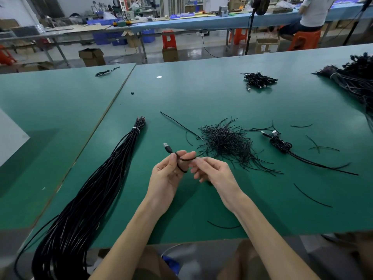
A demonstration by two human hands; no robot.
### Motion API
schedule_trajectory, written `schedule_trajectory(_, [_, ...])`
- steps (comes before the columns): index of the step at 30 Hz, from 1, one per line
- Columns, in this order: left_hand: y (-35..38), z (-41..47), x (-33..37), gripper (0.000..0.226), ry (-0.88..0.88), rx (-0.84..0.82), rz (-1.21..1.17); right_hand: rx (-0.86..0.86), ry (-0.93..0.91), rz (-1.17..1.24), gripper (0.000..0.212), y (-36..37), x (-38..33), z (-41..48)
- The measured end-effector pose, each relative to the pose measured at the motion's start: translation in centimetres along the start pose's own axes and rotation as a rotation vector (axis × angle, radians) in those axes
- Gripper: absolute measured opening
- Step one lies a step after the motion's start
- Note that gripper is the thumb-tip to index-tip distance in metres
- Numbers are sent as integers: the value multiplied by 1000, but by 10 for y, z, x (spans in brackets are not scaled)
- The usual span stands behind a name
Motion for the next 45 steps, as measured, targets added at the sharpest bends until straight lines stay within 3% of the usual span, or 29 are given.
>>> schedule_trajectory(3, [-5, 0, 1, 23, -7, 63, -3, 37, 10, 168, 45, -5, 0, 0])
schedule_trajectory(5, [-5, -1, -2, 23, -18, 49, 59, 73, 20, 193, 41, -8, 3, 0])
schedule_trajectory(9, [-4, -1, -4, 23, -40, -11, -13, 109, 23, -2, 14, -9, 8, 1])
schedule_trajectory(15, [-10, 0, -2, 35, -64, 57, -258, 97, -4, -293, 14, 7, 8, 2])
schedule_trajectory(22, [-10, -4, -3, 25, -86, 72, -42, 130, 1, -320, 15, 7, 6, 1])
schedule_trajectory(34, [6, -12, -2, 35, -12, -4, 452, 186, -51, -164, 10, -8, 4, -2])
schedule_trajectory(42, [15, -13, -13, 36, -64, -164, 597, 193, -78, -4, 8, -12, 2, -5])
schedule_trajectory(45, [14, -12, -14, 36, -82, -151, 598, 196, -91, 73, 7, -13, 1, -5])
Point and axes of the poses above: each hand's wrist, its own z-axis towards the middle knuckle, its own y-axis out of the palm, x = y × z, the point moved 6 cm from there along z, towards the middle knuckle, and after that the axes turned 6 degrees about -x, right-handed, at the moved point
